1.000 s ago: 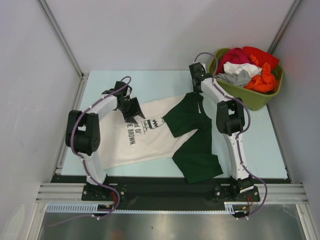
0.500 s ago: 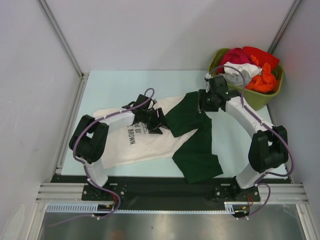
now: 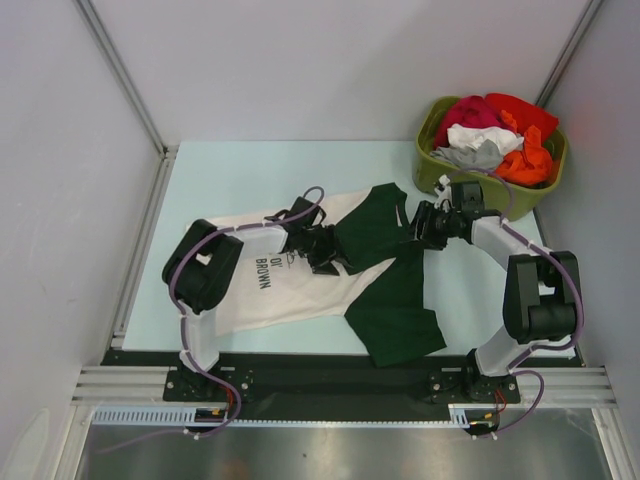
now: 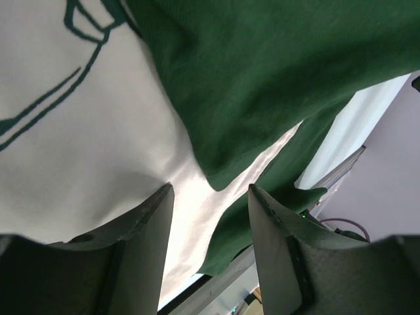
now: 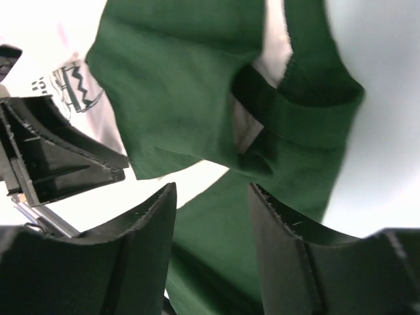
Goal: Fold and stack the t-shirts
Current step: Fold the tshirt
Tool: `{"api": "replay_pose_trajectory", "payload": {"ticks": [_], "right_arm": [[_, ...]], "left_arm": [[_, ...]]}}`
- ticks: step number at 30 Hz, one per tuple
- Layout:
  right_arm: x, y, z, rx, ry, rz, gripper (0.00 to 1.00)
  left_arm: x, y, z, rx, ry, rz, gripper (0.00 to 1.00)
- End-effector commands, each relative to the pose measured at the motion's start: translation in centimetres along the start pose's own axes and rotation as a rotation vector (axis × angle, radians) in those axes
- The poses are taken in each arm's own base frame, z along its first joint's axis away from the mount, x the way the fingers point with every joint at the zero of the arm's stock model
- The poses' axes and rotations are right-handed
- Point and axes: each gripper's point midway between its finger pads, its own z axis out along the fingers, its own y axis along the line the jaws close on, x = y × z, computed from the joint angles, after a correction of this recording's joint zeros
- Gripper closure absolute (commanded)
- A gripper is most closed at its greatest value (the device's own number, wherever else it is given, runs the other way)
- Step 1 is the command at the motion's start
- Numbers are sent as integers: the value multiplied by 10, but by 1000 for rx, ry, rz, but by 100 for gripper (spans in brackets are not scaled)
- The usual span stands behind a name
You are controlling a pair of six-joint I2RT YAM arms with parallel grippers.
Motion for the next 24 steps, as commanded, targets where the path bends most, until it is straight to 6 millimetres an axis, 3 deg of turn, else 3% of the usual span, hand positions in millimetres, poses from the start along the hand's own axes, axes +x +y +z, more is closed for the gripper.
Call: {"api": "replay_pose_trajectory", "payload": {"ticks": [1, 6, 16, 24], "right_arm": [[-8, 11, 5, -63, -24, -17, 48], [-2, -3, 14, -18, -5, 1, 58], [14, -16, 29, 26, 28, 7, 55], [13, -24, 35, 72, 20, -19, 52]], "left_arm": [[-11, -9, 3, 1, -27, 1, 45], [-13, -11, 11, 5, -11, -1, 45], [-8, -12, 19, 18, 41, -27, 46], [-8, -19, 17, 37, 50, -25, 51]]}}
